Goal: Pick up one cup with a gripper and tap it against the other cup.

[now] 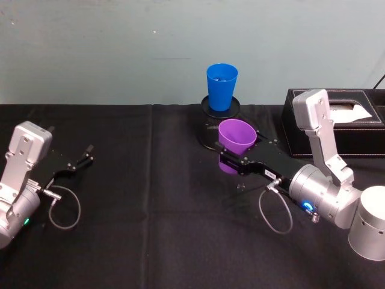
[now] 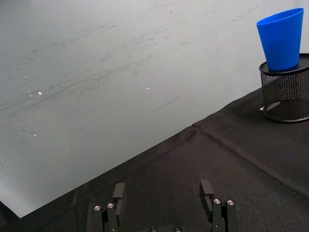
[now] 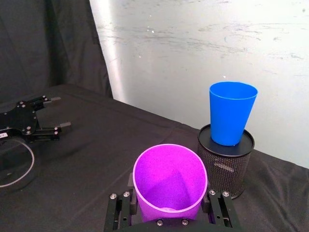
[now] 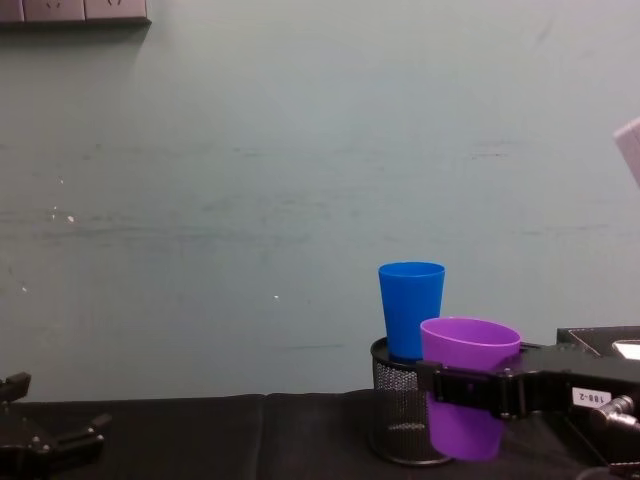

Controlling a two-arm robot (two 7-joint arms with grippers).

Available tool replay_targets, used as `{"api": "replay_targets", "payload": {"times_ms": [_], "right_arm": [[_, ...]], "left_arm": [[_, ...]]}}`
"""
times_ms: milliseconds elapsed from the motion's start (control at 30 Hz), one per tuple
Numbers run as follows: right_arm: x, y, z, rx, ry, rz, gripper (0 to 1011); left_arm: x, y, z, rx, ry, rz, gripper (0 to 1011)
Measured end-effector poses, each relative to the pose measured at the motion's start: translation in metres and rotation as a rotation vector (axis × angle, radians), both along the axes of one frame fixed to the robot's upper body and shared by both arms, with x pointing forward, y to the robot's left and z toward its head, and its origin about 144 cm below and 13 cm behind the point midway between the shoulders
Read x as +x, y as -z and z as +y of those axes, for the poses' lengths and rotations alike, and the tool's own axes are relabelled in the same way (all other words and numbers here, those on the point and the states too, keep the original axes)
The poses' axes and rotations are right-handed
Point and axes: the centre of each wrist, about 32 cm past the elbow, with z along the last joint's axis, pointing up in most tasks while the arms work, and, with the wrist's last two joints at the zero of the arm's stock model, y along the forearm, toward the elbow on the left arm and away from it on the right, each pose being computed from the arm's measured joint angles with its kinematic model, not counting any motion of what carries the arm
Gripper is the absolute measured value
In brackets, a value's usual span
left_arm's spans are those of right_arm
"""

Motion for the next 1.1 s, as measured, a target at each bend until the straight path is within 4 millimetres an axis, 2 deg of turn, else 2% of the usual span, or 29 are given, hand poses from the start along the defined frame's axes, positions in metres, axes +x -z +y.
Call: {"api": "replay_targets", "payload": {"times_ms": [900,1100], "right_arm": [[0.0,0.0,0.0,-0.001,0.0,0.0,719],[0.018,-0.009,0.005,-0.038,0.006,0.007,719]], "left_arm": [[0.0,0.0,0.0,0.0,0.0,0.0,1000],[0.0,0.0,0.0,0.0,0.0,0.0,1000]]}}
